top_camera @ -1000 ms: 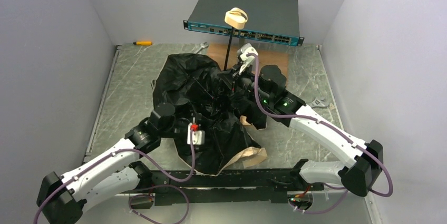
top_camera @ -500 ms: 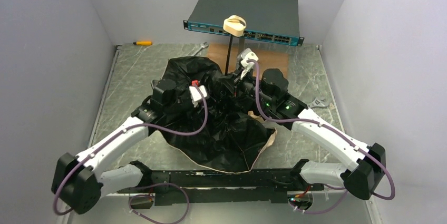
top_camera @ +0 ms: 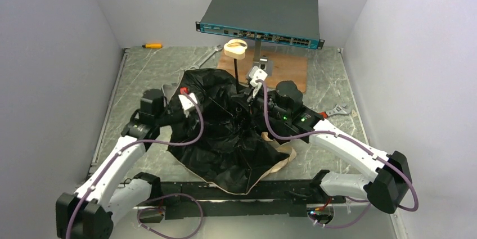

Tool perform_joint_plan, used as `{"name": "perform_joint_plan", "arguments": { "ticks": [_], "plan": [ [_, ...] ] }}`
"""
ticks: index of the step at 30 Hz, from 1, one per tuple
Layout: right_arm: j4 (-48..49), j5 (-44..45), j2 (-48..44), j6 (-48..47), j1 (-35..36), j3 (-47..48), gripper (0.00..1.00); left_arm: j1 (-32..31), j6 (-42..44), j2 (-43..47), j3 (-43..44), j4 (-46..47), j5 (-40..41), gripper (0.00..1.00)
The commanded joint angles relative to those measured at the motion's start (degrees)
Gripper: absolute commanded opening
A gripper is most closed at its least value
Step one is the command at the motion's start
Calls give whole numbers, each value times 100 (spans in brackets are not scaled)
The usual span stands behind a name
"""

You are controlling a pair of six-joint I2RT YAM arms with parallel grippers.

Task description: Open the umbrella

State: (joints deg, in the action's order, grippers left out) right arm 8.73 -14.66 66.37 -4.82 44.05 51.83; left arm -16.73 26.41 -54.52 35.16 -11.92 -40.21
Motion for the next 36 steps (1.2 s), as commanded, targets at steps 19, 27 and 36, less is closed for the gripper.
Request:
{"name": "perform_joint_plan", "arguments": {
  "ticks": [19, 27, 36],
  "plan": [
    [992, -856, 429, -406, 0, 72, 0, -1460, -3369, -1192, 3000, 2991, -152, 73],
    [28, -740, 136, -1225, -58, -398, 39, -1471, -3160, -1229, 3144, 2621, -69, 0],
    [-2050, -1178, 231, -3034, -669, -530, 77, -1465, -2795, -1096, 3007, 2465, -140, 0]
  ]
}}
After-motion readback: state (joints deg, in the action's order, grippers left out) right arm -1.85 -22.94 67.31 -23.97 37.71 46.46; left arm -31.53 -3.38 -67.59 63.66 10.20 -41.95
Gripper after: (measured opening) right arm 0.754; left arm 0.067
